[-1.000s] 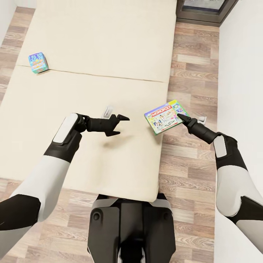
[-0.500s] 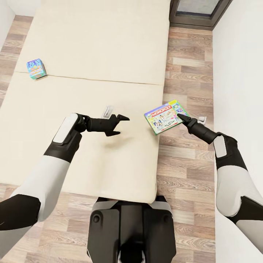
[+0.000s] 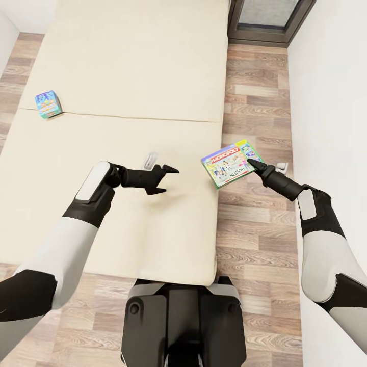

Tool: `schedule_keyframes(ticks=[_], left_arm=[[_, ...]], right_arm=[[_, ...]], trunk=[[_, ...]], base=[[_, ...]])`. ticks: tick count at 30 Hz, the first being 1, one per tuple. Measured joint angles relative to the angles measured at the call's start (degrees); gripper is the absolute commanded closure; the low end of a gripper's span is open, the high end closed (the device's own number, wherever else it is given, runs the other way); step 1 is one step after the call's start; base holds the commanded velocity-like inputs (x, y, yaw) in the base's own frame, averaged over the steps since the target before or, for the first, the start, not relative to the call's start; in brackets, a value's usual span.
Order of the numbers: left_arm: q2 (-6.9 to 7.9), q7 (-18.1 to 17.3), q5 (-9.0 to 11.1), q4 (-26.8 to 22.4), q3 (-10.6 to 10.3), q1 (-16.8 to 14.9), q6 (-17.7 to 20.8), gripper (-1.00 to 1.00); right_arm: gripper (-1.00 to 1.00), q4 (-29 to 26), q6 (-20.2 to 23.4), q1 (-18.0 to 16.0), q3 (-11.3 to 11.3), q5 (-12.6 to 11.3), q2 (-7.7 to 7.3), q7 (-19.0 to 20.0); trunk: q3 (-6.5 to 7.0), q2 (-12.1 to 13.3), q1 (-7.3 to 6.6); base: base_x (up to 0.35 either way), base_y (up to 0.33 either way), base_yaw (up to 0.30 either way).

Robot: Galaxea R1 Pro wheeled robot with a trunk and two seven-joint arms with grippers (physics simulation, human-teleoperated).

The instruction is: Put all the toys in the child's room - the three board games (two on the bed and one on the table), the two jigsaw puzzles on the table, and the tennis ball on the table - inside the toy box on the table in the child's room.

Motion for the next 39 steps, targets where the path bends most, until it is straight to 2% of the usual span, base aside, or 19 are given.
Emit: schedule_keyframes(ticks=[6,15,21,31,39], left_arm=[[0.12,-0.01,-0.01,3.64,-0.02,0.0,0.02,-1.0],[0.16,-0.03,0.04,6.41,-0.01,0.0,0.02,-1.0],[0.21,-0.04,0.04,6.91,-0.01,0.0,0.01,-1.0],[0.25,-0.04,0.05,7.02,0.02,0.0,0.01,-1.0],[0.23,-0.11,0.09,5.18,0.04,0.0,0.0,-1.0]], right_arm=[[1.0,0.05,-0.03,0.0,0.01,0.01,0.0,0.0],[1.0,0.02,-0.04,0.0,0.04,0.01,0.05,-0.02],[1.0,0.03,-0.05,0.0,0.06,0.02,0.05,-0.06],[1.0,0.02,-0.07,0.06,0.07,0.06,0.07,-0.09],[1.0,0.03,-0.05,0.08,0.07,0.01,0.07,-0.09]], trunk=[[0.53,0.0,0.0],[1.32,0.0,0.0],[1.86,0.0,0.01],[2.75,0.0,0.03],[3.46,0.0,0.0]], base=[[0.0,0.0,-0.071],[0.0,0.0,-0.037],[-0.077,0.0,-0.01],[-0.251,0.0,-0.003],[-0.117,0.0,0.0]])
